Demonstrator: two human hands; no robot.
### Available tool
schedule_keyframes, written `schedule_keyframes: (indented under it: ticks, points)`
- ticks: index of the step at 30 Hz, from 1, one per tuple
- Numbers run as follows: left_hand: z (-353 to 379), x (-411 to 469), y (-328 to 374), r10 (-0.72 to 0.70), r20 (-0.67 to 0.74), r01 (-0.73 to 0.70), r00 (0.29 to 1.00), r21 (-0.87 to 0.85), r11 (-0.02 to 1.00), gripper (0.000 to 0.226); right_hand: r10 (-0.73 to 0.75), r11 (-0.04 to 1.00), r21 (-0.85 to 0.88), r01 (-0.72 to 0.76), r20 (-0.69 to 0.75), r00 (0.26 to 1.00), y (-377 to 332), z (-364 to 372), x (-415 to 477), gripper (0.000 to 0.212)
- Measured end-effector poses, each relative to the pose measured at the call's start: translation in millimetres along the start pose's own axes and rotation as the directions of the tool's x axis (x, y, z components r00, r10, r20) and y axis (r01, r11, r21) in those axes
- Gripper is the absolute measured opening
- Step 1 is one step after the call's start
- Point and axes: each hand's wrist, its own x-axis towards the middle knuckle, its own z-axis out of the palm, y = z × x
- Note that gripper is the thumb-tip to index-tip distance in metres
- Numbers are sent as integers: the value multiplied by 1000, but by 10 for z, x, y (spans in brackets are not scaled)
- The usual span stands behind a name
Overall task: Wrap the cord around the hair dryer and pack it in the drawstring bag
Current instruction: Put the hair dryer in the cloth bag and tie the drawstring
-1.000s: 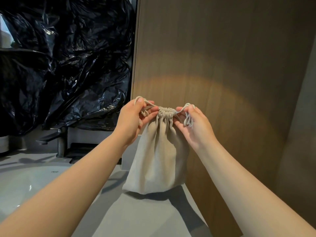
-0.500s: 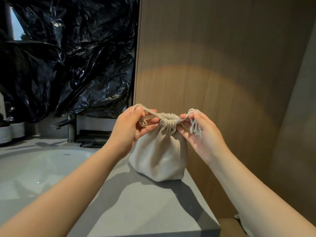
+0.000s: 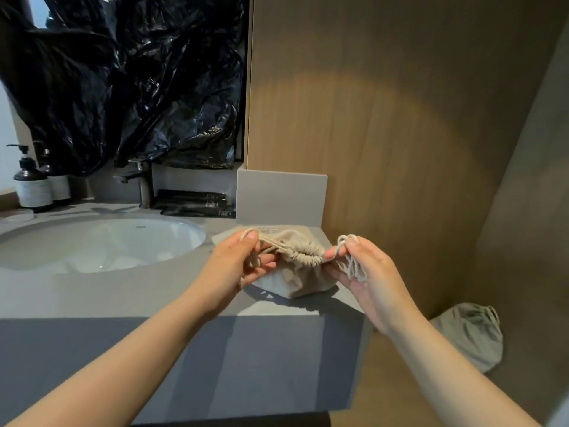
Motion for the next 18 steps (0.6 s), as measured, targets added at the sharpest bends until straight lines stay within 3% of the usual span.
schedule_keyframes:
  ticks: [4,8,11,14,18]
  points:
    - [91,-29,-163,76,53,-80,996,78,994,42,8,1000,-4,-8,-46,999,234,-176,-126,30]
    - [118,-106,-299,97,91,-113,991,200,973,35,12,996,-91,-18,-67,998,367,-322,-260,31]
    - [71,-335,-419,179,112,-209,977,395,895,24,-1,979,-204,-16,-85,996,435,-417,-442,33]
    - [56,-627,-506,248,151,-289,957,578,763,30,-42,936,-352,0,-111,993,516,-492,-685,28]
    - [156,-977,-612,226,135,-256,965,677,690,20,-97,875,-484,2,-170,981,650,-658,-941,25]
